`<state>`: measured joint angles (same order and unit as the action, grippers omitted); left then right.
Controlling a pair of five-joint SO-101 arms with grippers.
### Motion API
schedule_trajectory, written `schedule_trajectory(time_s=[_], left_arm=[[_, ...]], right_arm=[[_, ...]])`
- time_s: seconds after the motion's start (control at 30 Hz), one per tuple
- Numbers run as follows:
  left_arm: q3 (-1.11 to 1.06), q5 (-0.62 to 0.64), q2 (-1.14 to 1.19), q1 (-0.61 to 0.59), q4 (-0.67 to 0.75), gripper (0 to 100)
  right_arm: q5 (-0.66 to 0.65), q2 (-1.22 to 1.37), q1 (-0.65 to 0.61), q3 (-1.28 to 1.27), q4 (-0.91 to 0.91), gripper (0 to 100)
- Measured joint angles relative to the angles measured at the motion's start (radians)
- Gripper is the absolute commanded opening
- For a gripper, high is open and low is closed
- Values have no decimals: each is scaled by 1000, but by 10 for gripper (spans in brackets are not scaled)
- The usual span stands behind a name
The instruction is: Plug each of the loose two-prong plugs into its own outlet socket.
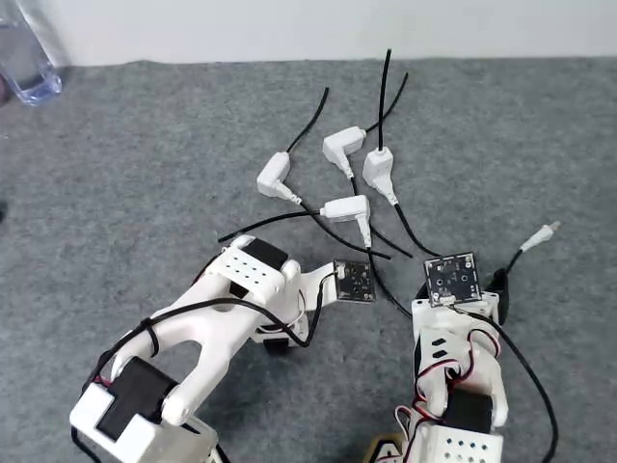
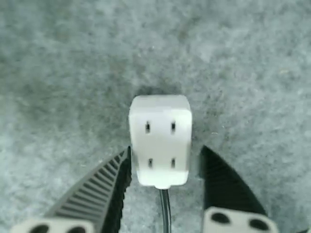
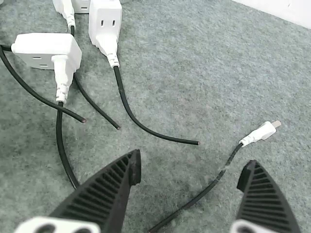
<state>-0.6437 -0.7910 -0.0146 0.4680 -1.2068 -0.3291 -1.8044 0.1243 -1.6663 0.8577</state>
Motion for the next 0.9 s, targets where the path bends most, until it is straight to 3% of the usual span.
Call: schedule_trajectory(time_s=[0.27, 0.47, 0.7, 0.9], left_arm=[[0, 0, 0, 0, -17, 246], [118, 0, 2, -3, -150, 246], [439, 6, -155, -101, -365, 246], [509, 149, -354, -209, -364, 246]], right_arm=[[0, 0, 0, 0, 0, 317], [0, 0, 0, 0, 0, 317], [0, 0, 0, 0, 0, 317], [0, 0, 0, 0, 0, 317]])
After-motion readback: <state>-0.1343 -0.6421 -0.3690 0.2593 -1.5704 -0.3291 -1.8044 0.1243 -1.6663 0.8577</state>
